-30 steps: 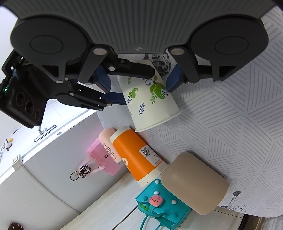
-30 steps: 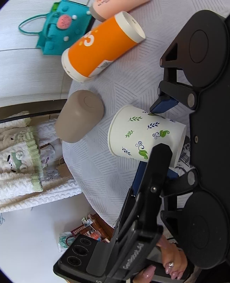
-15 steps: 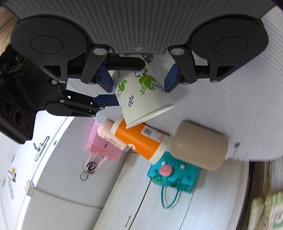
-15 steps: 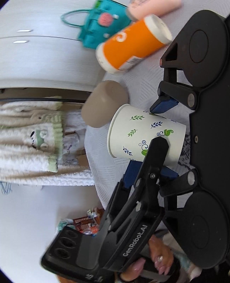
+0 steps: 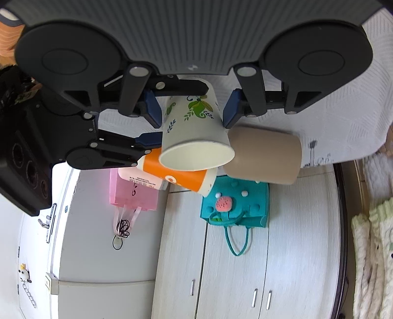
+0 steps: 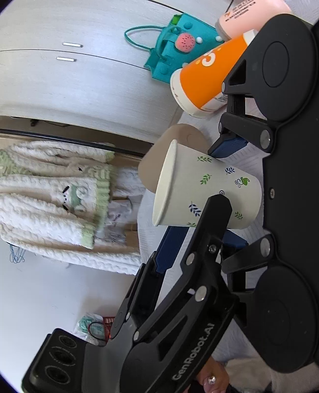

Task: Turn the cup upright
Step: 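Lower the upright cup onto the table with the right gripper, then open the right gripper to release the cup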

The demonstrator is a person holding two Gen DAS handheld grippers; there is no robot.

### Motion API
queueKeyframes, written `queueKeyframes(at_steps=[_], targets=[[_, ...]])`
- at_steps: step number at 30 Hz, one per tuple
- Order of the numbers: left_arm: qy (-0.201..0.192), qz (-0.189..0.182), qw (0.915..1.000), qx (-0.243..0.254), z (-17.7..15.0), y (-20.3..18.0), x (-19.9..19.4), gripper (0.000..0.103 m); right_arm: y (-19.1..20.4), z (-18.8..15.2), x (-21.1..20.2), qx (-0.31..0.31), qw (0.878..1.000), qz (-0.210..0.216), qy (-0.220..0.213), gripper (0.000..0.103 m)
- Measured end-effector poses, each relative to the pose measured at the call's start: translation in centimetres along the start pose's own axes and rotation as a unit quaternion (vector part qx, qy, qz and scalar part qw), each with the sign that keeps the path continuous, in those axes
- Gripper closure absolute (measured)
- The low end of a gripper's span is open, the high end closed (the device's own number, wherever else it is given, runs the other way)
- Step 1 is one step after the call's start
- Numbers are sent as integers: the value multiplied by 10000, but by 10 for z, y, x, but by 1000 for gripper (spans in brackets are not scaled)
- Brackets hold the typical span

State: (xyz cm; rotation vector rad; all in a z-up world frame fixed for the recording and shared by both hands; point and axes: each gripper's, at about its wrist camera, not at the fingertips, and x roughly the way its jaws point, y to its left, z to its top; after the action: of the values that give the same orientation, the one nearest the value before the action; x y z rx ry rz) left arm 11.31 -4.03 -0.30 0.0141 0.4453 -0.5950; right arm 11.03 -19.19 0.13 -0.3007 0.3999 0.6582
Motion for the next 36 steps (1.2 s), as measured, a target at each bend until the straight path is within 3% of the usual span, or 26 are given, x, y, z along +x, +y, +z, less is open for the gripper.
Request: queueKeyframes(at_steps=[3, 8, 18, 23, 29, 36], targets=[[-47, -45, 10000, 52, 1, 2, 2, 49, -4, -1, 8, 117, 9999, -27, -64, 35], [18, -205, 9983, -552, -8, 18, 11, 50, 0, 2, 22, 239, 9990, -367, 132, 36], [-17, -148, 9976, -671, -11, 21, 14, 49, -3, 4, 27, 471, 9981, -281, 298, 36], [37, -122, 9978, -647, -10, 18, 11, 49, 5, 3, 27, 544, 9966, -508, 354, 36], [75, 33, 9977, -668, -10, 16, 5, 38, 6, 2, 19, 771, 9946, -580, 371, 26], [75, 239, 9969, -747, -13, 12, -14, 27, 9, -3, -4, 947, 9913, -850, 332, 24]])
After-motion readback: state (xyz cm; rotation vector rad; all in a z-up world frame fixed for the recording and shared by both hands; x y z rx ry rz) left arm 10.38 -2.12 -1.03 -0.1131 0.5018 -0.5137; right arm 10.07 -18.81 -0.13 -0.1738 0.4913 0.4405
